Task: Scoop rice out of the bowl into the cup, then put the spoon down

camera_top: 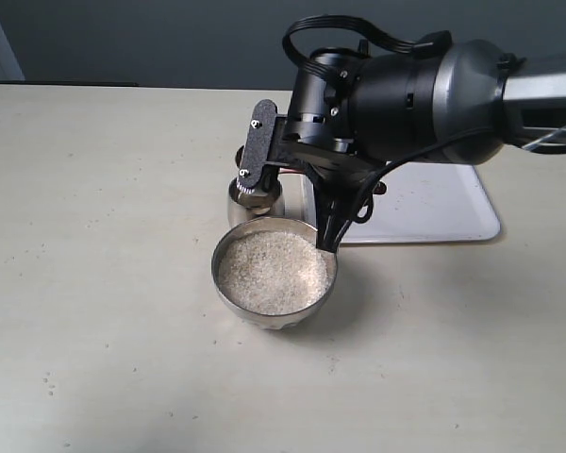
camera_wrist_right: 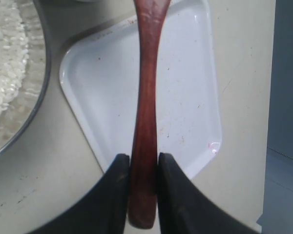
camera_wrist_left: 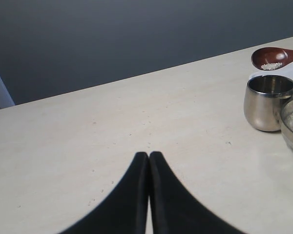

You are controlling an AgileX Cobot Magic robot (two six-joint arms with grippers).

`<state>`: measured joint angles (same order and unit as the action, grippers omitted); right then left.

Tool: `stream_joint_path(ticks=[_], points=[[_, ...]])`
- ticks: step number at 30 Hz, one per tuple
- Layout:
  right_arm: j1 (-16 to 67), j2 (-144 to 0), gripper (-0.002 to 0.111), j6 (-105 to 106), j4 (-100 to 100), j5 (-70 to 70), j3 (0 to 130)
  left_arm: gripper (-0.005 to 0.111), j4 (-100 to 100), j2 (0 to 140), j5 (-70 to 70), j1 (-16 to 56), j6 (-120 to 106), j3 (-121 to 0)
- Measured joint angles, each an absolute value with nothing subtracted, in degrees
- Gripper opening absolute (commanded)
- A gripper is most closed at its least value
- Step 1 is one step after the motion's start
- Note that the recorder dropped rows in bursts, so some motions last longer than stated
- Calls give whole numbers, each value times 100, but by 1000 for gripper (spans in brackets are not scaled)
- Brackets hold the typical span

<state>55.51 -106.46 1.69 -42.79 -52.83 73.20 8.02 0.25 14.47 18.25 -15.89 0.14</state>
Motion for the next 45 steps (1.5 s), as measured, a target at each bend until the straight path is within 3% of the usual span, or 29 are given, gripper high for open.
stream_joint_path(ticks=[45], points=[[5589, -10646, -1, 85, -4918, -5457, 7019, 1, 802, 25, 1447, 1825, -1589, 14]])
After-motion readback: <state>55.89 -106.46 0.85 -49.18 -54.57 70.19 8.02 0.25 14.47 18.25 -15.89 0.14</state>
